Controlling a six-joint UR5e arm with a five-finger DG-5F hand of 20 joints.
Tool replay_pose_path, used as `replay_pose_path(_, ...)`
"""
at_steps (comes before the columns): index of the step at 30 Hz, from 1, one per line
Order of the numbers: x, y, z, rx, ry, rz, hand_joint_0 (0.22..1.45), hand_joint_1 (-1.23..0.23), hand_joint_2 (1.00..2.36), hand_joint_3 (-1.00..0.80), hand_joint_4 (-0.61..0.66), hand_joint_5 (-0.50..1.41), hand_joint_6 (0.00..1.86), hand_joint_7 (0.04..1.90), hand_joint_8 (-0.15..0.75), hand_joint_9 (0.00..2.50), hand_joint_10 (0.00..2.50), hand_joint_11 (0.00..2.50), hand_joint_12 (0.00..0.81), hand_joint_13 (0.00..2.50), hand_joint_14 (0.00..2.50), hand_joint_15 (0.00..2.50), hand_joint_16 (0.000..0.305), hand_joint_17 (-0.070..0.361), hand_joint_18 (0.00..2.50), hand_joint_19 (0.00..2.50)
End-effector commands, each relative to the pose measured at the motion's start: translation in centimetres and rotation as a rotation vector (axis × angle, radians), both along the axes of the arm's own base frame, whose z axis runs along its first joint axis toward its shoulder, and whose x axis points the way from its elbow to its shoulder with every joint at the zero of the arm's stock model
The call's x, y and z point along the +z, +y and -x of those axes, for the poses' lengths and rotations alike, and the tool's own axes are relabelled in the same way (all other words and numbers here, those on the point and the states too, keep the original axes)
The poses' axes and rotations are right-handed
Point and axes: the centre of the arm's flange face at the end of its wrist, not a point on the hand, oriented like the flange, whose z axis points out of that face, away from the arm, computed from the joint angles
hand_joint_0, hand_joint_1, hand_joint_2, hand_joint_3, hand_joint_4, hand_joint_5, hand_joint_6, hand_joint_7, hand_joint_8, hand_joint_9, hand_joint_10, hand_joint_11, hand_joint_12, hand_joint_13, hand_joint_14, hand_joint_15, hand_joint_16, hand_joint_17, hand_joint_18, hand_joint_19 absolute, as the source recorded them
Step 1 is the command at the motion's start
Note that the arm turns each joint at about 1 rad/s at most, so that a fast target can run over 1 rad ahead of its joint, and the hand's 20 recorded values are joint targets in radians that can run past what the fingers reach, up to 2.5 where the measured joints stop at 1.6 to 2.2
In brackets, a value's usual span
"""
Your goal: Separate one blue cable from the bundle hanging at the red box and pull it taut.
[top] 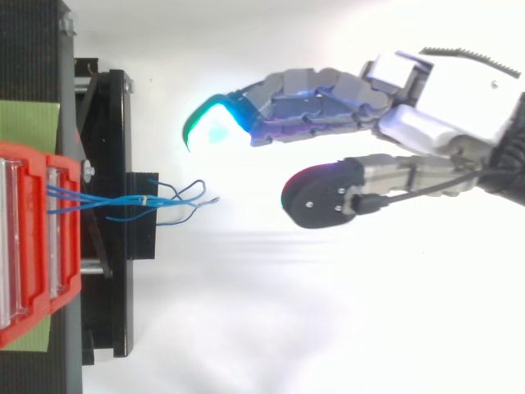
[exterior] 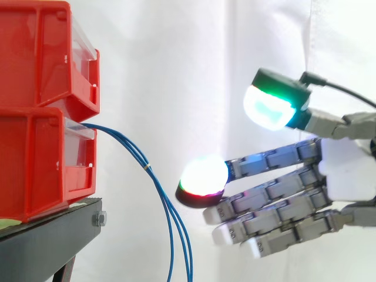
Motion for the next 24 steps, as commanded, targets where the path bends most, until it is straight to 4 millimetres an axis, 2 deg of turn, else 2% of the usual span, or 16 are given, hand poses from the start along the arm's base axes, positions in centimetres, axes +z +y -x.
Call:
replay_pose_path(1, -1.8, 0.0, -1.3, -0.003, -0.006, 0.003, 0.52, -0.56, 1.0, -0.5, 0.28, -0.22, 0.5, 0.71, 0.32, 0.43, 0.0, 0.0, 0.32, 0.54, 0.0, 0.11, 0.038, 0.085, 0.49, 0.19)
replay_pose_path(6, -3.0, 0.0, -2.2, -0.006, -0.026, 0.005, 0.52, -0.56, 1.0, -0.5, 0.28, -0.22, 0.5, 0.71, 0.319, 0.43, 0.0, 0.0, 0.321, 0.54, 0.0, 0.11, 0.038, 0.085, 0.49, 0.2)
replay_pose_path(9, -2.9, 0.0, -2.3, -0.012, -0.036, 0.021, 0.52, -0.56, 1.0, -0.5, 0.28, -0.22, 0.5, 0.71, 0.318, 0.43, 0.0, 0.0, 0.321, 0.54, 0.0, 0.12, 0.038, 0.085, 0.49, 0.2)
replay_pose_path(14, -4.5, -0.1, -2.6, -0.009, -0.021, 0.024, 0.52, -0.56, 1.0, -0.5, 0.28, -0.22, 0.5, 0.71, 0.319, 0.43, 0.0, 0.0, 0.322, 0.55, 0.0, 0.12, 0.038, 0.085, 0.49, 0.21)
replay_pose_path(17, -4.8, 0.5, -3.2, 0.002, -0.039, 0.025, 0.52, -0.56, 1.0, -0.5, 0.29, -0.22, 0.5, 0.71, 0.32, 0.43, 0.0, 0.0, 0.321, 0.55, 0.0, 0.13, 0.038, 0.085, 0.49, 0.21)
replay_pose_path(24, -4.5, 1.5, -4.7, 0.069, -0.062, 0.02, 0.52, -0.57, 1.0, -0.5, 0.29, -0.22, 0.5, 0.72, 0.321, 0.43, 0.0, 0.01, 0.325, 0.55, 0.0, 0.13, 0.038, 0.086, 0.5, 0.22)
